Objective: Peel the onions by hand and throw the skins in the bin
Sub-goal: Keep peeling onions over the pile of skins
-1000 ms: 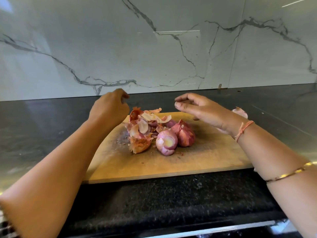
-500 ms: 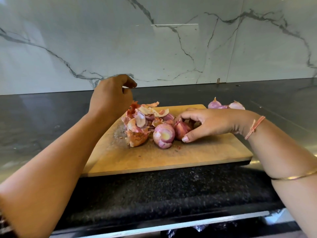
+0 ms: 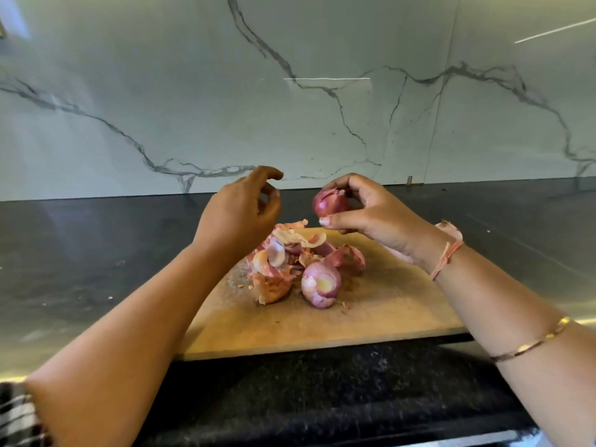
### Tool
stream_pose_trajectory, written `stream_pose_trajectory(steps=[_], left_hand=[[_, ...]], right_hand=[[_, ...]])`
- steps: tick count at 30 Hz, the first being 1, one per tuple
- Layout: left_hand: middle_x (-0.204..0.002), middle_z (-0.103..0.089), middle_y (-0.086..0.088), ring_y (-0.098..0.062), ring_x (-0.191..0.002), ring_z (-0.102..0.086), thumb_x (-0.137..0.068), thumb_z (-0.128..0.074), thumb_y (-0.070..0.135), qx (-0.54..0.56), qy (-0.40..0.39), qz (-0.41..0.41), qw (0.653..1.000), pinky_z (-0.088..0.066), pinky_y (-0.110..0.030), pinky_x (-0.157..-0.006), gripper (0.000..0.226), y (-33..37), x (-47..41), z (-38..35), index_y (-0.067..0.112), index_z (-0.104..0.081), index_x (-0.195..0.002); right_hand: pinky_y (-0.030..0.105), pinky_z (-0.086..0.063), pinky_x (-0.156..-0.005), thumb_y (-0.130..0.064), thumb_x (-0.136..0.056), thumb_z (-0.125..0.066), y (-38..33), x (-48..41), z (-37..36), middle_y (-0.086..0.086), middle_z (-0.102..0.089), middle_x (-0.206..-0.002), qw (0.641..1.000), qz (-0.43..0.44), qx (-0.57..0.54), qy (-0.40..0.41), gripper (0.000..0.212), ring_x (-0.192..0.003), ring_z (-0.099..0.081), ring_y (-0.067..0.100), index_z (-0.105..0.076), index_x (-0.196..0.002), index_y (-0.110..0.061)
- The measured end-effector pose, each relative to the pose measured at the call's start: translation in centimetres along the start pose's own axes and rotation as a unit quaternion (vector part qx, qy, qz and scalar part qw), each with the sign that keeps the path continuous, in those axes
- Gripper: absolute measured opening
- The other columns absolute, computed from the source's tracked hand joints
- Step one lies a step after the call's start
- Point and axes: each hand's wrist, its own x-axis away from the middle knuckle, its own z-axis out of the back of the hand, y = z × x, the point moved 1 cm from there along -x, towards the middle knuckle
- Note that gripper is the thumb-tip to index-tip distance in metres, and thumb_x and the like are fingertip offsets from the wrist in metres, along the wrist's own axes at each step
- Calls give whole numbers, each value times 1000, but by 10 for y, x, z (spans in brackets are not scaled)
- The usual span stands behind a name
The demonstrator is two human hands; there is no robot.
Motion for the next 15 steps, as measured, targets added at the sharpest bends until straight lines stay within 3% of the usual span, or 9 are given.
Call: stream_pose_trajectory(steps=[3, 6, 11, 15], left_hand=[[-106, -66, 5, -10, -75, -62, -96, -50, 28, 3, 42, -31, 999, -53, -27, -71, 29, 3, 2, 2, 22, -55, -124], [-109, -65, 8, -7, -72, -63, -94, -52, 29, 22, 69, -38, 997, -48, -17, -65, 30, 3, 2, 5, 21, -57, -122], [-107, -63, 15, -2, -77, -69, -89, -60, 31, 94, 32, -34, 994, -55, -18, -69, 35, 1, 6, -1, 21, -57, -123], [-96, -63, 23, 2, -75, -68, -87, -64, 20, 179, 19, 7, 984, -56, -18, -70, 26, 2, 7, -8, 20, -63, -114]], right_hand=[[29, -54, -80, -6, -74, -77, -14, -15, -18, 5, -61, -107, 1000, 0, 22, -7, 46, -95, -61, 16, -53, -113, -13], [27, -44, -67, -10, -74, -76, -23, -31, -29, 7, -61, -101, 999, -5, 31, -7, 41, -85, -57, 17, -51, -105, -19], [35, -45, -73, -2, -69, -67, -11, -30, -36, 8, -62, -96, 996, -9, -85, -29, 37, -87, -59, 23, -61, -102, -18], [28, -46, -68, 14, -78, -58, -1, -22, -29, 10, -65, -93, 990, -6, -130, -62, 40, -84, -59, 23, -65, -101, -18]])
